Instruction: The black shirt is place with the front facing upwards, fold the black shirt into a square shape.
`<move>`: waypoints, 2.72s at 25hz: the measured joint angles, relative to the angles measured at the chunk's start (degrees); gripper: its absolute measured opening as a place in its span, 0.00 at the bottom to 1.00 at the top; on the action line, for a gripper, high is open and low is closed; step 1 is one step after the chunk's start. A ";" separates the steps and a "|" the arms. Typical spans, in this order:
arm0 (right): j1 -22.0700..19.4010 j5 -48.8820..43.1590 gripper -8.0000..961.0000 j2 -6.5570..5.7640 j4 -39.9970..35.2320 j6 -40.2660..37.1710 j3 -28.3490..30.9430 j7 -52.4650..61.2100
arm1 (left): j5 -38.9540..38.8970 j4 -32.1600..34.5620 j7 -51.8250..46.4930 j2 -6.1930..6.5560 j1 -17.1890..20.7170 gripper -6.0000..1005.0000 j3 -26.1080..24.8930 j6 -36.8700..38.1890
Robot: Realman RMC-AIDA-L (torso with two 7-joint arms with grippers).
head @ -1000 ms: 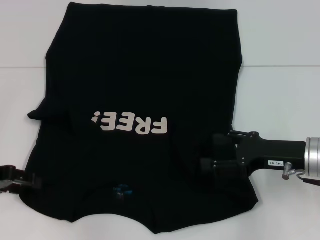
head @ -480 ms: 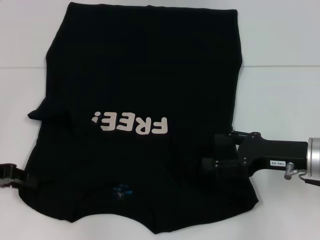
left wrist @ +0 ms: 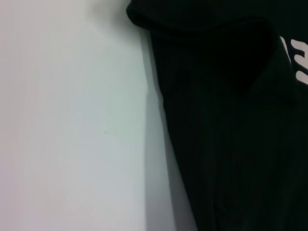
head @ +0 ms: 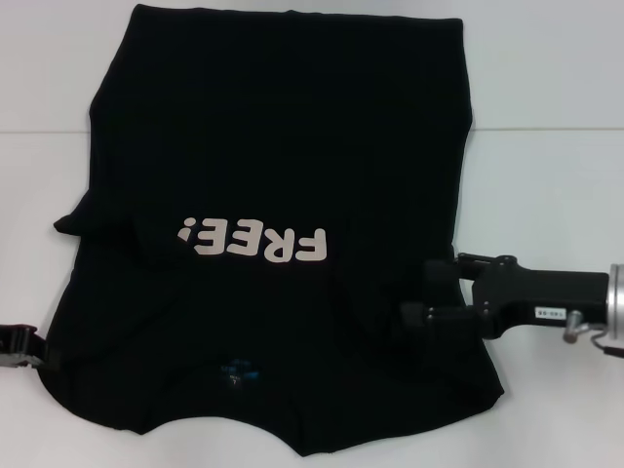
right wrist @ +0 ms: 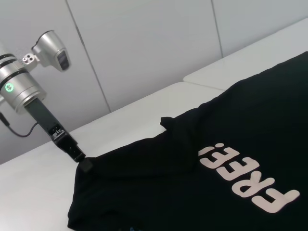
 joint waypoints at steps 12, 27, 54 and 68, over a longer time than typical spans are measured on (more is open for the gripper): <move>9.91 -26.89 0.96 -7.82 -11.57 -7.16 1.52 46.93 | -2.07 -0.02 1.31 0.75 -0.29 0.05 -0.74 2.46; 14.14 -39.45 0.94 -3.16 -7.84 -11.65 -1.22 50.90 | -3.61 -0.79 2.63 0.91 0.01 0.05 -1.02 2.49; 16.26 -39.69 0.56 -0.14 -3.72 -5.00 -5.93 51.25 | -3.61 -0.78 2.97 1.31 -0.44 0.05 -1.08 2.57; 16.91 -39.71 0.10 -1.28 -3.81 -5.50 -5.86 50.84 | -5.73 -2.69 3.76 2.22 -0.58 0.05 -1.43 3.87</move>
